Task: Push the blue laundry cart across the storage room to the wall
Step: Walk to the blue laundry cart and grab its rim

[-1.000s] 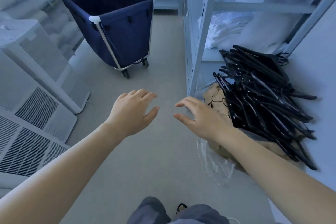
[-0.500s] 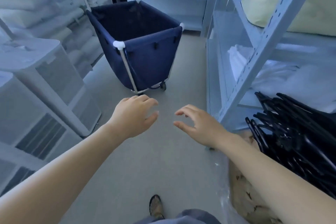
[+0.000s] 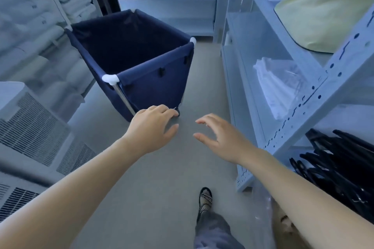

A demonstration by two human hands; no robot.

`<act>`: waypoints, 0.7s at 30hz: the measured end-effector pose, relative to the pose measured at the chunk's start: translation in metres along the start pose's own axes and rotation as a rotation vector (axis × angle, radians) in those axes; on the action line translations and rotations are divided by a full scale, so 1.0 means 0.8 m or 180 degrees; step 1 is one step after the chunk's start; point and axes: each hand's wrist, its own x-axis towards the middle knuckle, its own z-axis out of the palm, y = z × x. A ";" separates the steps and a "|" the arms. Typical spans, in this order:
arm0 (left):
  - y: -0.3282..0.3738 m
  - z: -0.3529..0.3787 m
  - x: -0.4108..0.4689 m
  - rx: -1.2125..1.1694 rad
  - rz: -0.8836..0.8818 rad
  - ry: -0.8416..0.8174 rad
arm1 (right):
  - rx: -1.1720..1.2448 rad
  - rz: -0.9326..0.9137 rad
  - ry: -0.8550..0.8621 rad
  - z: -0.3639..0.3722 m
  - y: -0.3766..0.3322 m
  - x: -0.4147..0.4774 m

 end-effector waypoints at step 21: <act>-0.149 0.050 0.378 -0.0038 -0.0558 0.0024 | -0.0073 -0.0223 -0.0460 -0.071 0.173 0.428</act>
